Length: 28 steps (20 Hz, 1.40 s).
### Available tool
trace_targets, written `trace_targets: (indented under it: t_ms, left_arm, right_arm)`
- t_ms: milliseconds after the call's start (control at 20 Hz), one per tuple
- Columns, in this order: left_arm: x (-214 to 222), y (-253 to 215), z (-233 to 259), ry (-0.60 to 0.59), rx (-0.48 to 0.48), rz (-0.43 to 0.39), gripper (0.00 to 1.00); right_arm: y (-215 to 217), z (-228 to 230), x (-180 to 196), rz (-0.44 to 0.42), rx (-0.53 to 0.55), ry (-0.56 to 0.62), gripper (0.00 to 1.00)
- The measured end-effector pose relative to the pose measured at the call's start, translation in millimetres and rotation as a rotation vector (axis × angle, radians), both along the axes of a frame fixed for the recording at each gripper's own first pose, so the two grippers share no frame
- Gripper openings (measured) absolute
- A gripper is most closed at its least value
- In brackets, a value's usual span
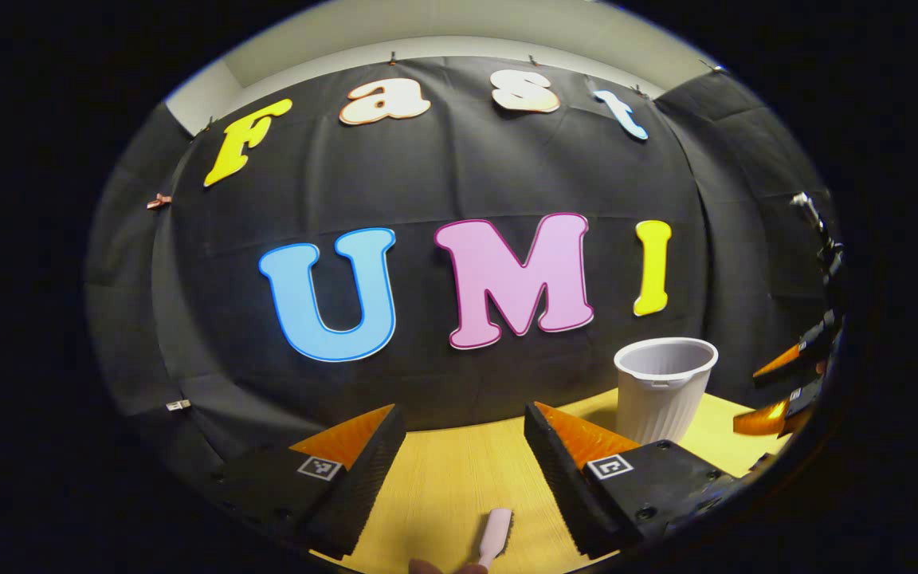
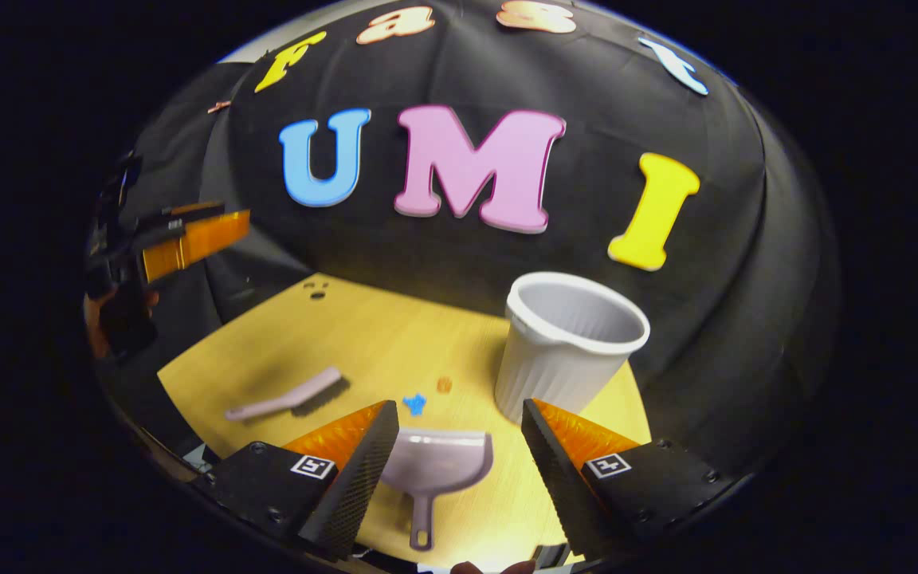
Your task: Pick up the small broom and dustpan from the desktop, sweep the trash into the dustpan with the broom, and then empty the trash into the garbage bin.
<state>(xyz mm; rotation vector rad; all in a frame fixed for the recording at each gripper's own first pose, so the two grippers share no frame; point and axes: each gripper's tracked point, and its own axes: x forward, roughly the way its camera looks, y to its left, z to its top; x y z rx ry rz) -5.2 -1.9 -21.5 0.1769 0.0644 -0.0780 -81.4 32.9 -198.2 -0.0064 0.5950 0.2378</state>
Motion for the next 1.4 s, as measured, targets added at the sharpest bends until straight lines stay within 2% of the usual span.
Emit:
trace_targets:
  t_ms: [250,600,750,800,850,900,1150,1200,1300,1400]
  left_arm:
    - [-2.8,-2.2,-0.3,0.035,0.0,-0.003,0.97]
    - [-26.2,22.1,-10.6,0.069,0.003,0.074,0.97]
    - [-34.1,36.1,-14.9,0.09,0.002,0.111,0.97]
    - [-39.5,43.5,-16.4,0.096,0.003,0.125,0.97]
    - [-42.3,48.0,-16.2,0.099,0.003,0.135,0.97]
    - [-44.6,51.6,-16.3,0.101,0.004,0.147,0.97]
    - [-53.7,65.3,-20.3,0.118,-0.008,0.183,0.97]
    - [-55.1,66.9,-22.2,0.12,-0.01,0.188,0.97]
    - [-55.9,69.8,-25.3,0.127,-0.019,0.197,0.97]
    - [-56.7,71.0,-31.4,0.14,-0.03,0.202,0.97]
  right_arm:
    - [16.7,-96.4,-45.4,0.065,-0.023,0.241,0.98]
    - [19.4,-202.3,-68.6,0.002,0.017,0.554,0.98]
    - [23.7,-229.2,-73.3,-0.006,-0.004,0.633,0.92]
    - [27.5,-233.0,-69.4,-0.01,-0.006,0.647,0.93]
    - [32.4,-237.0,-66.2,-0.015,-0.011,0.654,0.85]
    - [36.2,-239.8,-61.4,-0.02,-0.013,0.664,0.81]
    - [47.3,-243.0,-53.3,-0.003,-0.027,0.697,0.74]
    - [49.0,-242.7,-52.6,0.001,-0.03,0.705,0.62]
    - [52.8,-244.3,-49.4,0.015,-0.037,0.726,0.53]
    - [53.6,-244.2,-48.5,0.017,-0.039,0.715,0.38]
